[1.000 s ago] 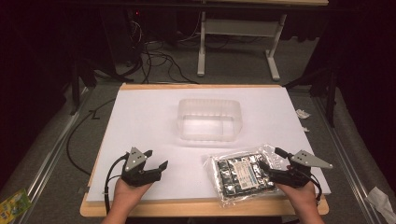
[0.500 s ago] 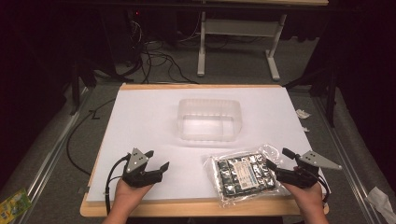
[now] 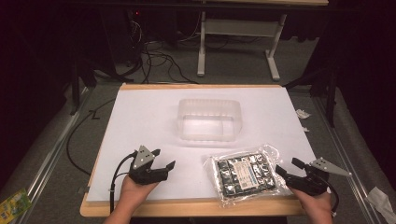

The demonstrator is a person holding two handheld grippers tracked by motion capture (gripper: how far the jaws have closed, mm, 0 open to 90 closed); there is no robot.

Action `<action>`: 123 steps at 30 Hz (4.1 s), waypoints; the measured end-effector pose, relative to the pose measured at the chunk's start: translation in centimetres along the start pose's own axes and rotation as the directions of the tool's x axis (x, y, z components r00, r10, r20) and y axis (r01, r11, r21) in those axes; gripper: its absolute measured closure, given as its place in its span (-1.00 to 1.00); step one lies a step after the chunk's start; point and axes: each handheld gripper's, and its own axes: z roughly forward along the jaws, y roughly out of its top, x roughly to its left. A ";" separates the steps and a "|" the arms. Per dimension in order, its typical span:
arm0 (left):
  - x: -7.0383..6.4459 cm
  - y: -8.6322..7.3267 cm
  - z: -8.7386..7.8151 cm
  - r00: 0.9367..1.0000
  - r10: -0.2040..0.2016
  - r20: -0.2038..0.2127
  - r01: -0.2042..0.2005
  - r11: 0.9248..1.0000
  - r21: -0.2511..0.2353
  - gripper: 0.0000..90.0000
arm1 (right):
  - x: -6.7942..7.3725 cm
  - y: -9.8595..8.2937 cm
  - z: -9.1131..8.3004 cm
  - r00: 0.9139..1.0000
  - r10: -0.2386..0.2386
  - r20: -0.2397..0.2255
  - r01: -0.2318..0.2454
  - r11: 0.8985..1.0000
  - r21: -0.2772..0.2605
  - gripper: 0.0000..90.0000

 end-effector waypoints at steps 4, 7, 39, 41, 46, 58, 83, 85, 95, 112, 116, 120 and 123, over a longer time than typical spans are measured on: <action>-0.4 0.3 0.7 1.000 0.011 0.017 -0.011 1.000 -0.001 -0.39 | -0.7 -1.0 -0.2 0.999 0.051 -0.001 -0.051 0.998 0.033 -0.67; -0.6 0.6 1.1 0.999 0.023 0.027 -0.023 1.000 0.005 -0.39 | -0.8 -1.7 -0.2 0.998 0.070 -0.002 -0.070 0.995 0.065 -0.66; -1.1 1.0 1.4 0.998 0.024 0.049 -0.023 1.000 -0.007 -0.35 | 1.5 -0.8 -0.9 0.998 -0.064 0.011 0.063 0.998 0.021 1.00; -1.3 1.0 1.4 0.998 0.027 0.053 -0.027 1.000 -0.009 -0.35 | 1.8 -0.6 -1.0 0.998 -0.066 0.011 0.066 0.998 0.014 1.00; -1.6 1.1 1.4 0.997 0.041 0.059 -0.041 0.999 -0.010 -0.33 | 2.7 0.0 -1.8 0.995 -0.103 0.007 0.103 0.994 -0.035 1.00; -1.7 1.2 1.4 0.998 0.038 0.053 -0.037 0.999 -0.013 -0.32 | 3.7 1.8 -1.4 0.989 -0.145 -0.019 0.143 0.986 -0.086 1.00; -2.1 0.9 1.5 0.999 0.014 0.038 -0.014 1.000 -0.008 -0.18 | 7.2 7.8 2.5 0.954 -0.280 -0.109 0.255 0.946 -0.200 1.00; -2.2 0.9 1.7 0.999 0.005 0.035 -0.005 1.000 -0.013 -0.15 | 7.6 8.0 2.5 0.953 -0.282 -0.110 0.255 0.944 -0.208 1.00; -2.5 2.5 3.1 1.000 0.007 0.019 -0.006 0.999 -0.052 0.19 | 11.2 9.6 2.4 0.913 -0.368 -0.174 0.309 0.905 -0.292 1.00; -2.5 4.4 6.2 0.978 -0.017 0.208 0.030 0.998 -0.061 0.65 | 12.8 9.5 1.9 0.894 -0.412 -0.175 0.343 0.882 -0.324 1.00; -2.8 4.3 6.3 0.979 -0.005 0.203 0.017 0.998 -0.058 0.78 | 12.6 9.4 2.0 0.896 -0.410 -0.172 0.341 0.882 -0.324 1.00; -2.8 4.0 6.0 0.982 0.020 0.190 -0.005 0.997 -0.079 0.96 | 12.4 9.4 2.0 0.901 -0.401 -0.165 0.336 0.887 -0.317 1.00; -3.3 3.8 5.9 0.986 0.042 0.160 -0.027 0.995 -0.096 1.00 | 12.1 9.4 2.1 0.906 -0.389 -0.167 0.324 0.891 -0.318 1.00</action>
